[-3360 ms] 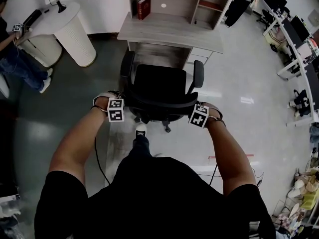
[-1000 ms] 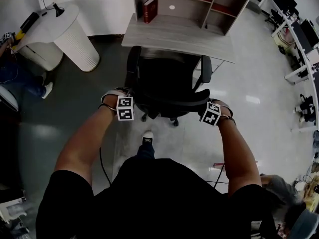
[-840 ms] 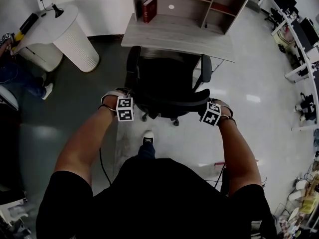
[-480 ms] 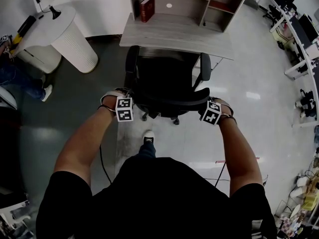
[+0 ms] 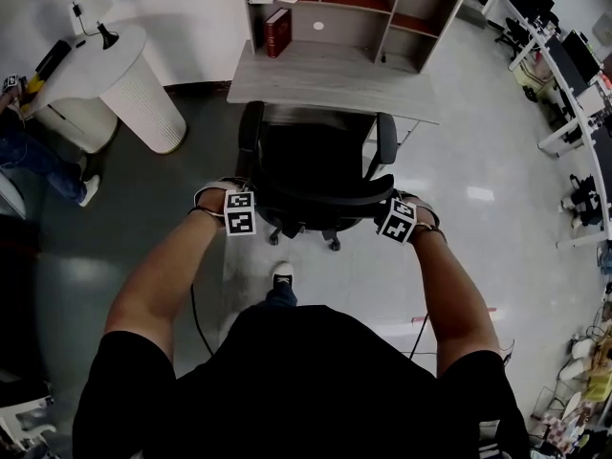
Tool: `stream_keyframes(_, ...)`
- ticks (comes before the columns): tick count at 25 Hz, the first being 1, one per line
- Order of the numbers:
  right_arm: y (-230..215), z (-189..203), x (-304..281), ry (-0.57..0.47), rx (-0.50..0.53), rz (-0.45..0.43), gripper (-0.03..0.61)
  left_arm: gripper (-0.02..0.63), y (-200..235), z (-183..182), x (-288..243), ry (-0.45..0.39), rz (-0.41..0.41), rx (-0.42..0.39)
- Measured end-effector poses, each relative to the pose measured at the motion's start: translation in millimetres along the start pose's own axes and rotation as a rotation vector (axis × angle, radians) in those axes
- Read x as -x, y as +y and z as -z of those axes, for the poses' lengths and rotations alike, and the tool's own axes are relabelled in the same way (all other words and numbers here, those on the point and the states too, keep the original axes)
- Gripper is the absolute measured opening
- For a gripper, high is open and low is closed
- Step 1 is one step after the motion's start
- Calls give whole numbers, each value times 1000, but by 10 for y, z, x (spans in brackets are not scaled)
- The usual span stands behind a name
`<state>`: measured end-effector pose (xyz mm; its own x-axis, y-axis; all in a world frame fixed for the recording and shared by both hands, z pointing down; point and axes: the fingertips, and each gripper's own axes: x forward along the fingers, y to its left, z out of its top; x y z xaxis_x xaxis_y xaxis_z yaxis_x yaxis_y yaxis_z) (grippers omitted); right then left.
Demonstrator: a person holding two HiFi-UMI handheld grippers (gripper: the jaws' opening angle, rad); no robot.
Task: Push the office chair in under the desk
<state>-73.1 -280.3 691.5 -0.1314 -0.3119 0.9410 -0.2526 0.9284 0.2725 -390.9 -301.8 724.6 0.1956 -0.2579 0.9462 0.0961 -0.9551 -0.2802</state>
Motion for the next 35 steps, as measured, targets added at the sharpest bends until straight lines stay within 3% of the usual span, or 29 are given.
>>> stream_keyframes(7, 1, 6, 166, -30, -61, 8, 265, 161, 16, 16, 125, 0, 12, 50)
stream_keyframes(16, -14, 48, 573, -141, -203, 43, 245, 181, 18, 41, 340, 21, -28, 100)
stream_keyframes(21, 8, 68, 910, -203, -252, 90, 239, 183, 17, 40, 595, 9, -84, 179)
stream_keyframes(27, 21, 58, 1361, -289, -341, 177, 202, 179, -115, -151, 968, -26, -138, 221)
stream_keyframes(30, 46, 9, 1575, -337, -387, 216, 175, 179, -189, -280, 1175, -91, -161, 295)
stream_keyframes(35, -4, -46, 1935, -431, -438, 285, 161, 168, -239, -534, 1479, -176, -210, 348)
